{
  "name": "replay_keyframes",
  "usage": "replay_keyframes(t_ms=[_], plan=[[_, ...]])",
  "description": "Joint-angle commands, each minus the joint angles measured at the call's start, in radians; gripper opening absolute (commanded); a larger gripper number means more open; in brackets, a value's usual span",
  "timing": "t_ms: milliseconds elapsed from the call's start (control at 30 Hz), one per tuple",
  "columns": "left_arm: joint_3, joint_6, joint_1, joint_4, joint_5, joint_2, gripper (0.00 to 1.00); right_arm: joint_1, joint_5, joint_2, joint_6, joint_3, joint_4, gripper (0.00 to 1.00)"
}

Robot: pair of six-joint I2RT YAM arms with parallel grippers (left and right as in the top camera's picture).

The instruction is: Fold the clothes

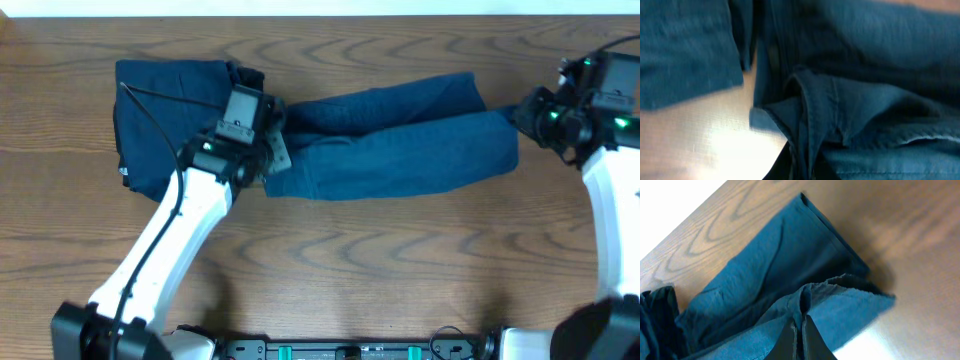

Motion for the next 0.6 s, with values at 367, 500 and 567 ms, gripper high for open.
replay_keyframes(t_ms=[367,500,567], plan=[[0.011,0.077,0.069,0.332,-0.063,0.173,0.06,0.088,0.068,0.280,-0.008,0.024,0.339,0.01],[0.011,0.088,0.069,0.404,-0.097,0.253,0.06,0.120,0.068,0.369,-0.047,0.024,0.466,0.01],[0.011,0.088,0.069,0.432,-0.124,0.296,0.06,0.138,0.068,0.409,-0.069,0.024,0.528,0.01]])
